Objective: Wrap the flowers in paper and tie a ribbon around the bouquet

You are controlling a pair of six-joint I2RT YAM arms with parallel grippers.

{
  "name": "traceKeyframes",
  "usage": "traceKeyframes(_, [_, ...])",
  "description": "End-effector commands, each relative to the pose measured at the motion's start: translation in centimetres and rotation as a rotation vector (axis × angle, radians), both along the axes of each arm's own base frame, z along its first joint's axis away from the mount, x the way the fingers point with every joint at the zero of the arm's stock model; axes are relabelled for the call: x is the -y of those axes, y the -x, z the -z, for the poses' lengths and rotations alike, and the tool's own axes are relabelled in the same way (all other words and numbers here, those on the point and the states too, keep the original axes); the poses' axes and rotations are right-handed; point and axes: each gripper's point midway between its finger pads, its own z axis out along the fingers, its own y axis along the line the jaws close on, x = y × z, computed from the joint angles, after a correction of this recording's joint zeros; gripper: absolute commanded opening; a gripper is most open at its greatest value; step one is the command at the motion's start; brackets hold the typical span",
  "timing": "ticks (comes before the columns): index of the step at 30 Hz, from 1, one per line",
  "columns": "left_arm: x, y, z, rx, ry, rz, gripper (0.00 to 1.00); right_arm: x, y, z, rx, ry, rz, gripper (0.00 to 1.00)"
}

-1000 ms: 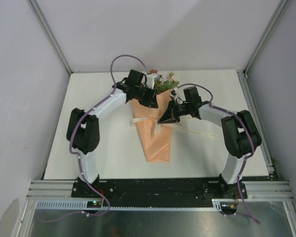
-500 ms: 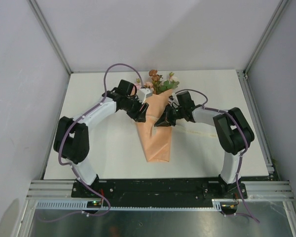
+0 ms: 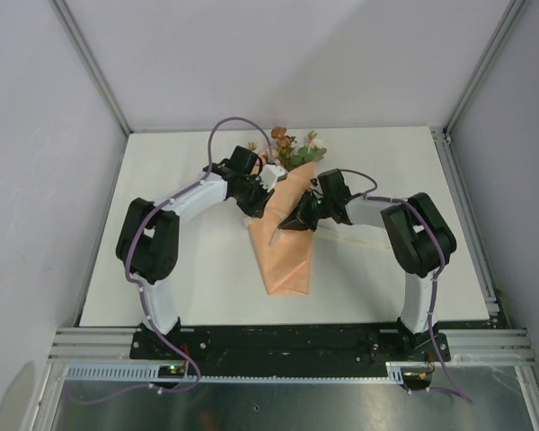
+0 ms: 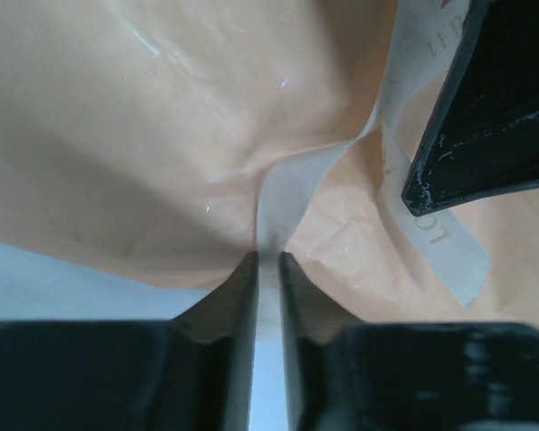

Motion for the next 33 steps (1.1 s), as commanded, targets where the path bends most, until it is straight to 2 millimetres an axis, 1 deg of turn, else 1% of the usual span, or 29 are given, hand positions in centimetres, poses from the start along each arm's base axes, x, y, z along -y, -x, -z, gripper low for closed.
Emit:
traceKeyframes(1, [1.5, -1.3, -2.7, 0.070, 0.062, 0.019, 0.10, -0.8, -0.8, -0.2, -0.002, -0.010, 0.049, 0.03])
traceKeyframes(2, [1.7, -0.8, -3.2, 0.067, 0.084, 0.031, 0.05, -0.9, -0.9, -0.1, -0.007, -0.012, 0.056, 0.03])
traceKeyframes(4, [2.4, 0.3, -4.2, 0.050, 0.140, 0.062, 0.01, -0.9, -1.3, 0.1, -0.015, -0.015, 0.076, 0.03])
traceKeyframes(7, [3.2, 2.2, -5.2, 0.008, 0.220, 0.096, 0.00, -1.2, -1.9, 0.3, -0.023, -0.031, 0.106, 0.03])
traceKeyframes(10, [3.8, 3.9, -5.5, -0.050, 0.279, 0.119, 0.00, -1.5, -2.4, 0.6, -0.031, -0.045, 0.131, 0.02])
traceKeyframes(14, [4.2, 5.5, -4.8, -0.120, 0.316, 0.136, 0.00, -1.9, -3.6, 0.7, -0.040, -0.098, 0.165, 0.02])
traceKeyframes(17, [4.3, 6.3, -4.2, -0.152, 0.329, 0.149, 0.00, -2.3, -4.6, 0.1, -0.039, -0.162, 0.191, 0.00])
traceKeyframes(22, [4.4, 6.8, -3.4, -0.164, 0.321, 0.163, 0.00, -2.9, -5.4, -0.5, -0.059, -0.251, 0.223, 0.00])
traceKeyframes(26, [4.2, 6.9, -2.1, -0.166, 0.284, 0.156, 0.00, -3.2, -5.4, -0.4, -0.090, -0.294, 0.231, 0.00])
traceKeyframes(27, [4.1, 6.8, -1.9, -0.164, 0.274, 0.151, 0.03, -3.2, -5.3, -0.3, -0.096, -0.298, 0.228, 0.00])
traceKeyframes(28, [3.9, 6.5, -1.8, -0.153, 0.262, 0.144, 0.07, -3.2, -5.3, -0.3, -0.099, -0.300, 0.224, 0.00])
traceKeyframes(29, [3.6, 6.4, -1.8, -0.144, 0.253, 0.137, 0.17, -3.2, -5.2, -0.2, -0.103, -0.301, 0.220, 0.00])
traceKeyframes(31, [2.8, 5.9, -2.4, -0.110, 0.251, 0.129, 0.33, -3.1, -4.9, 0.2, -0.113, -0.297, 0.217, 0.00])
traceKeyframes(33, [1.8, 5.2, -3.8, -0.066, 0.264, 0.109, 0.43, -3.0, -4.7, 0.6, -0.118, -0.287, 0.214, 0.00])
